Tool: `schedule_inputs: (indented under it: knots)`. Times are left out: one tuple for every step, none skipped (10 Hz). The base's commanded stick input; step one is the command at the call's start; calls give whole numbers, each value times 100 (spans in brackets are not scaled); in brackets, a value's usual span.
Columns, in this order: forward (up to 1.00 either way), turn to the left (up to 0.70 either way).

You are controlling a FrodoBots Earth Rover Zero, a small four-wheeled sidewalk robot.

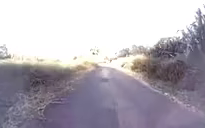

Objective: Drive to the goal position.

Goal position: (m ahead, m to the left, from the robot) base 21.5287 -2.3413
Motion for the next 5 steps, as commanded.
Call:
schedule_inputs:
  knots:
    - [85,0]
    - [85,0]
    - [85,0]
    - [85,-34]
    - [85,-34]
